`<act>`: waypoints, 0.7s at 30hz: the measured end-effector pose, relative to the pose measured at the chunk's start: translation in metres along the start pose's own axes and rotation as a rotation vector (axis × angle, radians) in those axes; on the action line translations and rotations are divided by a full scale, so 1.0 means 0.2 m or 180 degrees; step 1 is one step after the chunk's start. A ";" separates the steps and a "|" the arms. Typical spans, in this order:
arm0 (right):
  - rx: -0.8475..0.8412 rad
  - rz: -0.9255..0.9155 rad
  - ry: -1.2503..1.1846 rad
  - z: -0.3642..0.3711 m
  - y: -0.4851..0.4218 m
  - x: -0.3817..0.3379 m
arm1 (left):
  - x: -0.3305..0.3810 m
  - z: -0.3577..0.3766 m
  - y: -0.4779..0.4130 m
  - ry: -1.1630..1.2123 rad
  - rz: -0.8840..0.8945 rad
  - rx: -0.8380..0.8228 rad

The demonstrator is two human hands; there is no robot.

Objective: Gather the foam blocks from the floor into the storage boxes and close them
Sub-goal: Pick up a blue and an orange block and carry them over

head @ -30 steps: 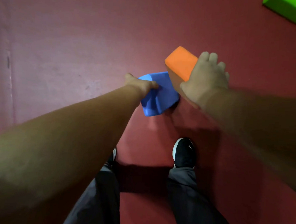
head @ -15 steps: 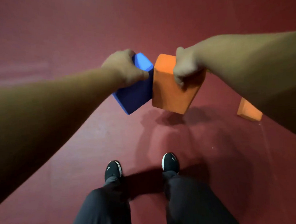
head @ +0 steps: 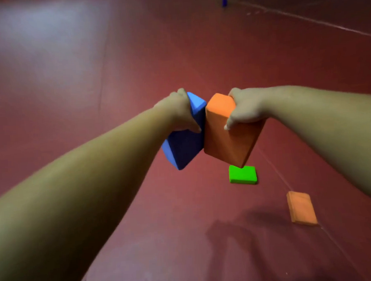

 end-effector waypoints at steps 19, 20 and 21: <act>0.0593 0.2335 -0.0243 -0.28 1.32 0.75 | 1.39 -0.15 0.40 -0.0177 0.2395 -0.0528; 0.0614 0.2461 -0.0262 -0.28 1.43 0.84 | 1.52 -0.13 0.47 -0.0184 0.2534 -0.0541; 0.0640 0.2570 -0.0277 -0.28 1.53 0.93 | 1.64 -0.11 0.53 -0.0196 0.2667 -0.0551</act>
Point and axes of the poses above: each hand's wrist, its own y-axis away from the middle knuckle, its own z-axis out of the palm, x = y × z, the point moved 9 cm from there along -y, towards the middle knuckle, and after that the axes turned 1 degree about z, right-handed, at the moved point
